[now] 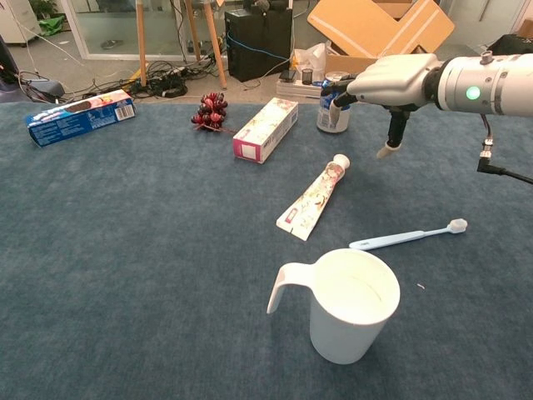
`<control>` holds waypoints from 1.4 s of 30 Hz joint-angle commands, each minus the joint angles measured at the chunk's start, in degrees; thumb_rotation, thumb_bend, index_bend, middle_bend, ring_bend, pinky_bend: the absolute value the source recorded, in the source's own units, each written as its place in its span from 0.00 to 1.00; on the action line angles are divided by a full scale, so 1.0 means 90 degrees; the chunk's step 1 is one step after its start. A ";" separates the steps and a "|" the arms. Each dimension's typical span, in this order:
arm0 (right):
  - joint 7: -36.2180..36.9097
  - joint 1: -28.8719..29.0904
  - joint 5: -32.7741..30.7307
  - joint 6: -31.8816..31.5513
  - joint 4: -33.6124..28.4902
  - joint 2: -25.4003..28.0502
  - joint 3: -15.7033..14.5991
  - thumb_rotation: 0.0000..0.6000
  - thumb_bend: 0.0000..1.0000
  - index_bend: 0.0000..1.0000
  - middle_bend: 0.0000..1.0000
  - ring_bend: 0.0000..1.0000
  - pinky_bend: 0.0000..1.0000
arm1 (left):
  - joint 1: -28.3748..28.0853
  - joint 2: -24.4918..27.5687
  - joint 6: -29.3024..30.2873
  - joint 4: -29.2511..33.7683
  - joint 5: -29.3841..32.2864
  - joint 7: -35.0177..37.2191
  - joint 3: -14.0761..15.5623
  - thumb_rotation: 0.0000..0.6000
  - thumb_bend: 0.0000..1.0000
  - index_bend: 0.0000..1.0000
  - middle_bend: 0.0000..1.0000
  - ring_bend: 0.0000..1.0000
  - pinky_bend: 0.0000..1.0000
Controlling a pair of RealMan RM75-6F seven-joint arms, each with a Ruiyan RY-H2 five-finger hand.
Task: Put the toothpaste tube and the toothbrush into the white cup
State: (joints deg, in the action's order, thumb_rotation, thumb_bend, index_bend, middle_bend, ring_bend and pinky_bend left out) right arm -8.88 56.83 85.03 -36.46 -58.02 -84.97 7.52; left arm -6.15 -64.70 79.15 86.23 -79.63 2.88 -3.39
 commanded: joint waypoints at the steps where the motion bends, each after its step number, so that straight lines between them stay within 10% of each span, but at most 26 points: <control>1: 0.0144 0.0093 0.0070 0.0057 0.0150 -0.0122 -0.0079 1.00 0.03 0.30 0.02 0.00 0.25 | -0.0008 0.0002 -0.0026 -0.0014 0.0030 0.0021 -0.0012 1.00 0.00 0.65 0.45 0.36 0.40; 42: 0.1739 0.1010 0.0603 0.0707 0.2341 -0.1651 -0.0825 1.00 0.10 0.43 0.02 0.00 0.25 | -0.0056 0.0080 -0.0382 -0.0162 0.0490 0.0270 -0.0152 1.00 0.00 0.65 0.45 0.36 0.40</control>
State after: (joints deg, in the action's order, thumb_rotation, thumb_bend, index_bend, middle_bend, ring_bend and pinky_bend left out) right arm 6.57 65.79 90.33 -30.18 -37.23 -99.60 0.27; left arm -6.65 -63.99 75.75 84.77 -75.25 5.30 -4.74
